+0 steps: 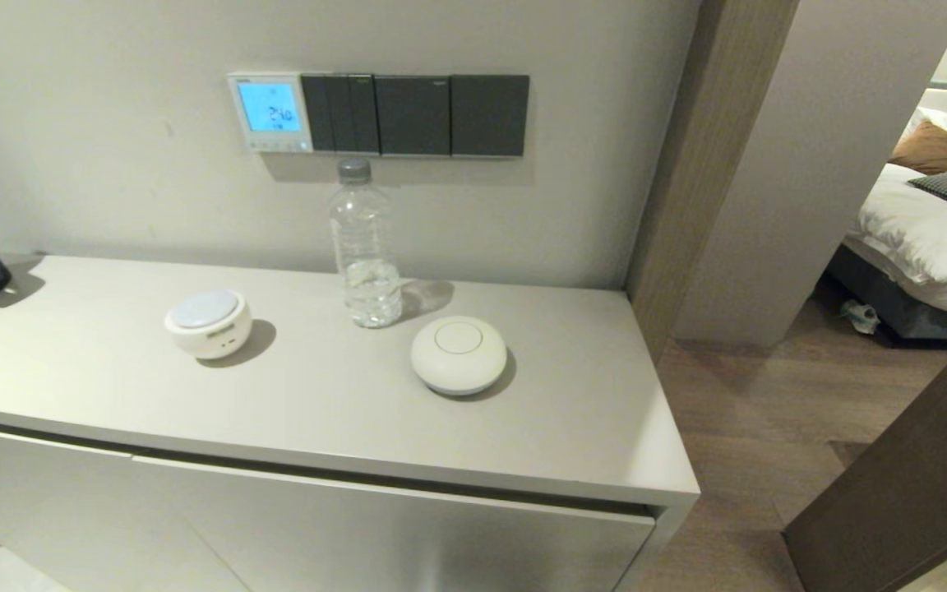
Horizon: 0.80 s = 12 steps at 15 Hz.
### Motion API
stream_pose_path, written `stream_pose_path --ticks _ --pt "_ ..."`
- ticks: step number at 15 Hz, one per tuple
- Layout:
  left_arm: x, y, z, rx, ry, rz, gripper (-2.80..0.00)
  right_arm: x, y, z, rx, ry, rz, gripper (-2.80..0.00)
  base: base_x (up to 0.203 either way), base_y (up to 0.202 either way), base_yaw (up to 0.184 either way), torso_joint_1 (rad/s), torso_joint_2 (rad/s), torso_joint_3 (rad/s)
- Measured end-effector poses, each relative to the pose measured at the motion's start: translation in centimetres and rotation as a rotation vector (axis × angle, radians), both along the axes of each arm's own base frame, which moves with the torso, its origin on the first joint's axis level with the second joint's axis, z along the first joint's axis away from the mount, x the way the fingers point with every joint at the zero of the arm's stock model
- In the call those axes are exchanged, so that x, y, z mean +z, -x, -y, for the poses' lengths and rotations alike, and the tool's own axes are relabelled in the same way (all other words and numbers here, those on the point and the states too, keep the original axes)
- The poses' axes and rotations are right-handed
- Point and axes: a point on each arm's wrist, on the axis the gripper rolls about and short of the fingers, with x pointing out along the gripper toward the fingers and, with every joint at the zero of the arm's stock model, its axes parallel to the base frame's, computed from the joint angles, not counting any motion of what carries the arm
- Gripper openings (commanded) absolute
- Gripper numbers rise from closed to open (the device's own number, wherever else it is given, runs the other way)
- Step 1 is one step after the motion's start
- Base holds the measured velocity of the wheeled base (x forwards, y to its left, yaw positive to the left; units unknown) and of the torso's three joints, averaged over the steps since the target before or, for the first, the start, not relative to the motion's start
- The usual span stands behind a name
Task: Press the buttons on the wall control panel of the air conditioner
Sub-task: Turn off the central air conditioner
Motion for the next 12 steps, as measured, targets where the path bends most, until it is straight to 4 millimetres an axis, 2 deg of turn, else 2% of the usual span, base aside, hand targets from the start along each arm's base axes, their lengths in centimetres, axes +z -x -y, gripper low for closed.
stream_pose_path --ticks 12 --pt "0.06 0.04 0.0 0.0 -0.007 -0.005 -2.8 0.0 0.0 0.0 0.0 0.0 0.0 -2.8 0.0 0.0 0.0 0.0 0.0 0.0"
